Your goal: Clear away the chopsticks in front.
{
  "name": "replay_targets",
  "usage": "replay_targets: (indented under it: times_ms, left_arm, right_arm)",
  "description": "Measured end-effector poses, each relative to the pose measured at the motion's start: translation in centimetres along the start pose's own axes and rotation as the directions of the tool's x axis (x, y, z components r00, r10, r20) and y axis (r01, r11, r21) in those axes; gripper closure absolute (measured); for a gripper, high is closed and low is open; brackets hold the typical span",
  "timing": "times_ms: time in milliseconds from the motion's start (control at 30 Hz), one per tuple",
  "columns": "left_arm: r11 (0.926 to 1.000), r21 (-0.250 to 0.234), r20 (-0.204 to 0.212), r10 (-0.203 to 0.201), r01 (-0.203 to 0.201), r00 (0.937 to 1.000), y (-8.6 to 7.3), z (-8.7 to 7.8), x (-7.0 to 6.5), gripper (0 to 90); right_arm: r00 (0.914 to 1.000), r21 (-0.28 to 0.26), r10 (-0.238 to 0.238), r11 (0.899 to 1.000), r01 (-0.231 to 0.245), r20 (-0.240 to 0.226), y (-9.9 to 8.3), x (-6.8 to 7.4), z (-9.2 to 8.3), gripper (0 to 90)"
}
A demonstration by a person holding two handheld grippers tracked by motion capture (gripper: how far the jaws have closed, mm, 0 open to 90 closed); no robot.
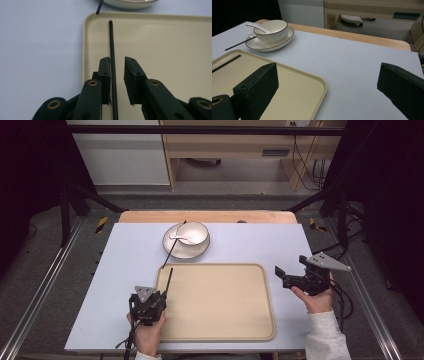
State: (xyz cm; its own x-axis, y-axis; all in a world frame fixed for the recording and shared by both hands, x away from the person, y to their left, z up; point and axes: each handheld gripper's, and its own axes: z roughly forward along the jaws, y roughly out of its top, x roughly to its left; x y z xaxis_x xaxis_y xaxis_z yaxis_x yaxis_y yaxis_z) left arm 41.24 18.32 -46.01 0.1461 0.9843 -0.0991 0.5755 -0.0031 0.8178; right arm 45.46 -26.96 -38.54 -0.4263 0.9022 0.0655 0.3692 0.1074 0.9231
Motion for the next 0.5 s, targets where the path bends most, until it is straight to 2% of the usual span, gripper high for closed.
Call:
replay_targets:
  times_ms: [33,100,233,300,333,433,500]
  left_arm:
    - [0.9998,-0.018,0.014,0.010,-0.010,0.9999,0.5,-0.2,0.2,73.4]
    - [0.9994,-0.025,0.017,0.023,-0.022,0.9996,0.8,-0.3,0.3,72.2]
    - [0.9972,-0.061,0.072,0.047,-0.042,0.9963,2.0,-0.6,0.9,65.9]
    - [0.9961,-0.061,0.068,0.068,-0.064,0.9954,2.7,-0.5,1.2,61.8]
    - [0.9958,-0.060,0.076,0.074,-0.069,0.9944,3.1,-0.5,1.4,57.7]
    - [0.9922,-0.081,0.105,0.103,-0.095,0.9892,4.5,-0.2,2.1,52.8]
    - [0.9912,-0.088,0.109,0.108,-0.099,0.9881,4.9,-0.2,2.2,51.5]
  right_arm:
    - [1.0000,0.001,-0.002,1.000,0.002,0.001,0.0,0.0,0.0,3.9]
    - [1.0000,0.000,-0.002,1.000,0.002,0.001,0.0,0.0,-0.1,3.8]
    - [1.0000,-0.002,-0.001,1.000,0.001,0.001,0.0,-0.1,-0.1,3.8]
    - [1.0000,-0.003,-0.002,1.000,0.002,0.003,0.0,-0.1,-0.1,3.8]
    - [1.0000,-0.003,-0.003,1.000,0.003,0.003,0.0,-0.1,-0.2,3.8]
    - [1.0000,-0.003,0.001,1.000,-0.001,0.004,0.0,-0.1,-0.2,3.8]
    - [1.0000,-0.003,-0.001,1.000,0.001,0.005,0.0,-0.2,-0.2,3.8]
